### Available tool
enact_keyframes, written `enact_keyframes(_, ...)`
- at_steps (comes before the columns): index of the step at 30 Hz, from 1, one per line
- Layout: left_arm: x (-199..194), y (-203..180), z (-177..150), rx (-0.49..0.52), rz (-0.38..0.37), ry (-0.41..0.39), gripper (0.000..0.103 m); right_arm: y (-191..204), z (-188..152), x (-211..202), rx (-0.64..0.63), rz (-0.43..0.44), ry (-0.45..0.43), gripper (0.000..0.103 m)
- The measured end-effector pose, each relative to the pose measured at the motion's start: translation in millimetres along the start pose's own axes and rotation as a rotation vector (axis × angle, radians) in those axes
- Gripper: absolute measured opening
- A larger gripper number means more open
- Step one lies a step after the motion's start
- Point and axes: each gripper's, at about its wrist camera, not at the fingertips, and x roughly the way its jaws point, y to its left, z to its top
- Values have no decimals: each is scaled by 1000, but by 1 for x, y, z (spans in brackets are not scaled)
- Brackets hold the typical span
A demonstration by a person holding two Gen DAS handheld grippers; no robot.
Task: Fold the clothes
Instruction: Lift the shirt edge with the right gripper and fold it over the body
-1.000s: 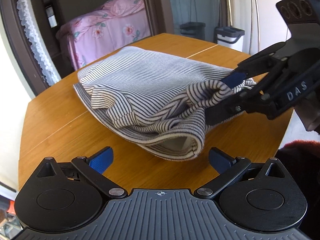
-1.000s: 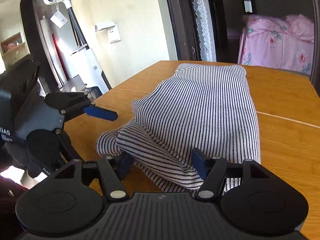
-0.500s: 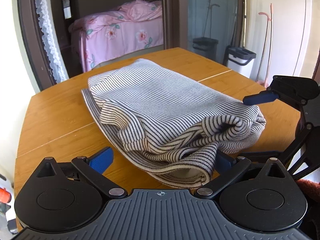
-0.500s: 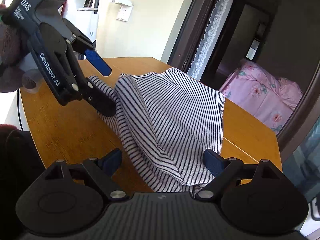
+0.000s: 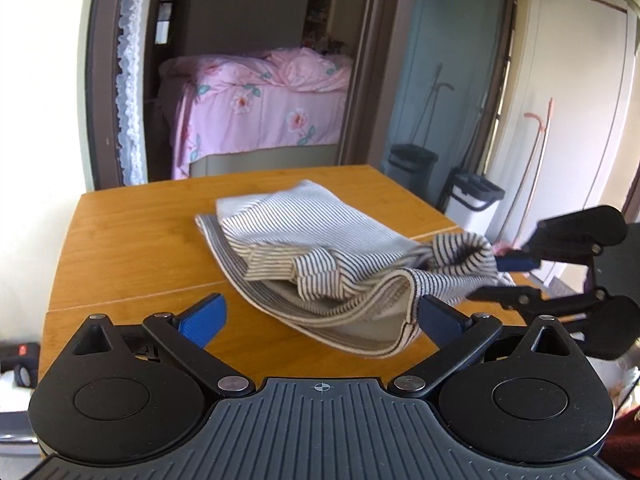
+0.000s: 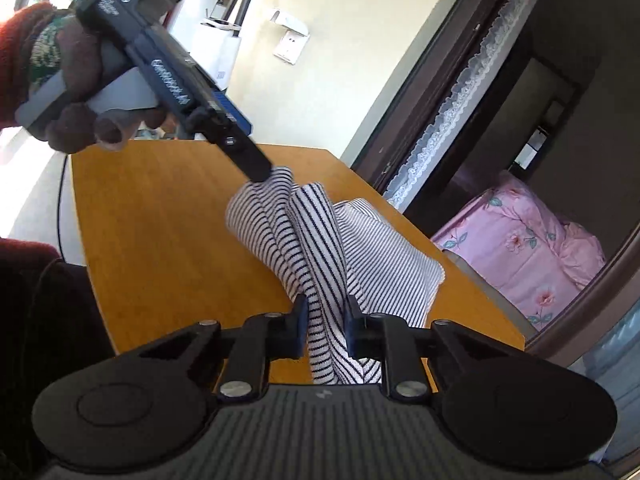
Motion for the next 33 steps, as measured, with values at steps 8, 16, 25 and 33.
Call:
enact_keyframes(8,55,13,4,100,87,75,98,50,-1,2,-185,-24,54,2)
enact_keyframes(16,38,46,-6,-41,86,81,102,58,-14,24,-163,105,45,56)
enact_keyframes(25,9,24,-18,108,14,98,103,-2,-18,58,344,228,85,40)
enact_keyframes(33,0,-24,-42,324,-167,134,103,-33,-36,65,615,303,92,40)
